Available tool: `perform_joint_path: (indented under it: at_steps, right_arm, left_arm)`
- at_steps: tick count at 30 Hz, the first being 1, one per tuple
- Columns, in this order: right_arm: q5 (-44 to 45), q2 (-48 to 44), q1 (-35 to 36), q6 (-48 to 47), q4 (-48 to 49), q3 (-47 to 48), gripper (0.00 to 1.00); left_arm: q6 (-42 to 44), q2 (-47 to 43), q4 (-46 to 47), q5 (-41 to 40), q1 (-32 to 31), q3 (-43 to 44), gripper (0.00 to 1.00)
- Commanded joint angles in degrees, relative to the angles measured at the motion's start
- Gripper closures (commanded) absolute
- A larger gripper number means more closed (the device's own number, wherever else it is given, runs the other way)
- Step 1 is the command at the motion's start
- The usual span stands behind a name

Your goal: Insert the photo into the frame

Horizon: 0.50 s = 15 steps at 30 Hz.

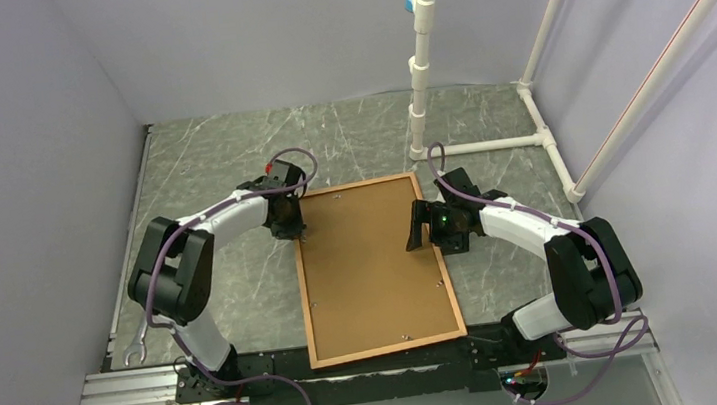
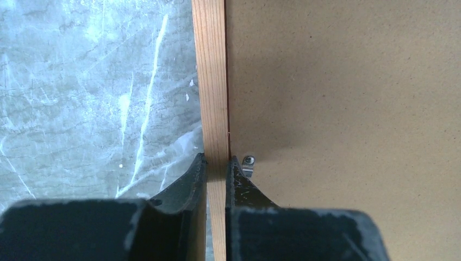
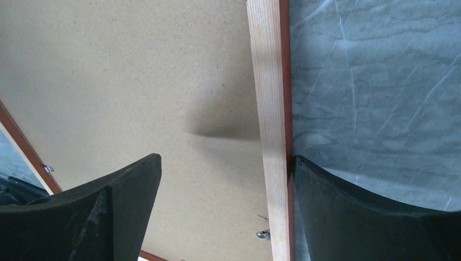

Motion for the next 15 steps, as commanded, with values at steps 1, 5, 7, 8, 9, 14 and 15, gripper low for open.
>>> perform_joint_path:
  at_steps: [1, 5, 7, 8, 9, 14, 15]
  right_arm:
    - [-0.64, -0.06, 0.14, 0.11, 1.23, 0.72, 0.08]
    - [-0.47, -0.58, 0.10, 0.11, 0.87, 0.87, 0.08]
    - [-0.48, -0.88, 0.11, 0.02, 0.68, 0.85, 0.08]
    - [-0.48, -1.05, 0.04, 0.02, 0.64, 0.85, 0.08]
    - [-0.54, -1.11, 0.13, -0.05, 0.53, 0.85, 0.08]
    - [-0.35, -1.37, 0.14, -0.27, 0.28, 0.72, 0.08]
    - [-0.31, -1.38, 0.09, -0.29, 0.28, 0.72, 0.08]
  left_arm:
    - [1.43, -1.21, 0.55, 1.66, -0.70, -1.69, 0.93]
    - [0.66, -3.25, 0.21, 2.30, -0.74, -1.73, 0.75]
    - [-0.16, -4.96, -0.15, 1.74, -0.69, -1.93, 0.57]
    - [-0.48, -5.86, -0.54, 1.50, -0.76, -1.92, 0.50]
    - [-0.79, -6.69, -0.97, 1.17, -0.74, -1.87, 0.44]
    - [-1.91, -9.85, -4.04, -0.20, -0.76, -0.72, 0.37]
    - [-1.97, -10.44, -3.93, -0.08, -0.89, -1.00, 0.37]
